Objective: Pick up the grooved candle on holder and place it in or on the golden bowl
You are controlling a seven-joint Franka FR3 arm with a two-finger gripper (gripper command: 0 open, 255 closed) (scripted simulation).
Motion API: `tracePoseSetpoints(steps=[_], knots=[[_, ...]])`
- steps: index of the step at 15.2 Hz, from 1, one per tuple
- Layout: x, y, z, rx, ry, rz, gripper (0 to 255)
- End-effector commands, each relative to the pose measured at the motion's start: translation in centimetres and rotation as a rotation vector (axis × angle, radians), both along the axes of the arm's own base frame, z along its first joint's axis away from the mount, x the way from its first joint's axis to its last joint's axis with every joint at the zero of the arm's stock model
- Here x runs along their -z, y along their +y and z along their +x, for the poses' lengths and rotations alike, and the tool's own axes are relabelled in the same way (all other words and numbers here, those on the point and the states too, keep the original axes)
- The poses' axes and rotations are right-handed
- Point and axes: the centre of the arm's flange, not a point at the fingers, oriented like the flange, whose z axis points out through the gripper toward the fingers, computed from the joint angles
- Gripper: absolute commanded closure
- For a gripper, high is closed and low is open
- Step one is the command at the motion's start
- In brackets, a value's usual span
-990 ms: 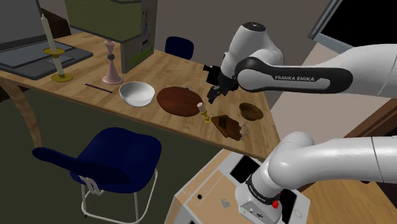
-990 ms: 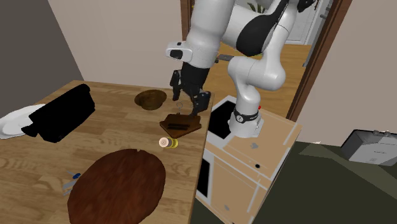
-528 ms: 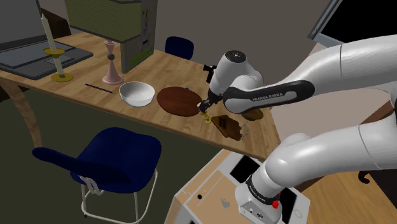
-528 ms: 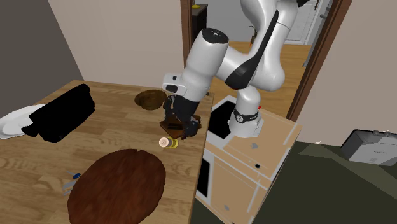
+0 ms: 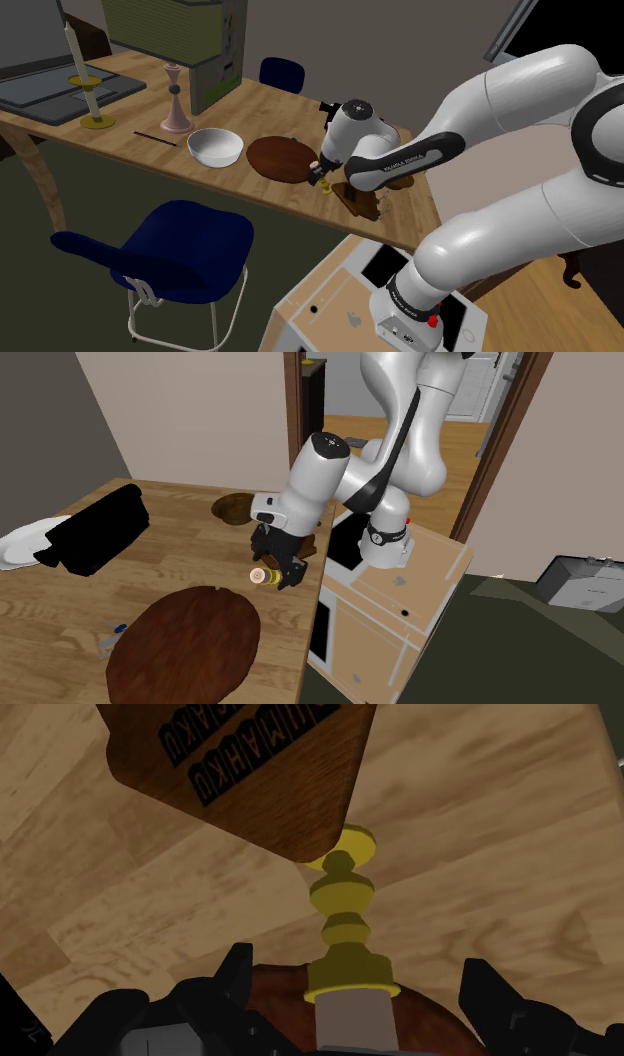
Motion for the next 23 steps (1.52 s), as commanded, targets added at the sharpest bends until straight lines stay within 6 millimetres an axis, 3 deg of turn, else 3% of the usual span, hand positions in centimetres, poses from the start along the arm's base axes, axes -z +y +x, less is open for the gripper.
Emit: tracePoseSetpoints(steps=[1, 9, 10, 19, 23], knots=[[0.8, -0.4, 0.3, -0.001, -0.001, 0.0, 0], [0.8, -0.4, 0.3, -0.001, -0.001, 0.0, 0], [0.8, -0.4, 0.3, -0.001, -0.001, 0.0, 255], [0.8, -0.4, 0.3, -0.001, -0.001, 0.0, 255], [-1.3, -0.4, 0.3, -0.001, -0.001, 0.0, 255]])
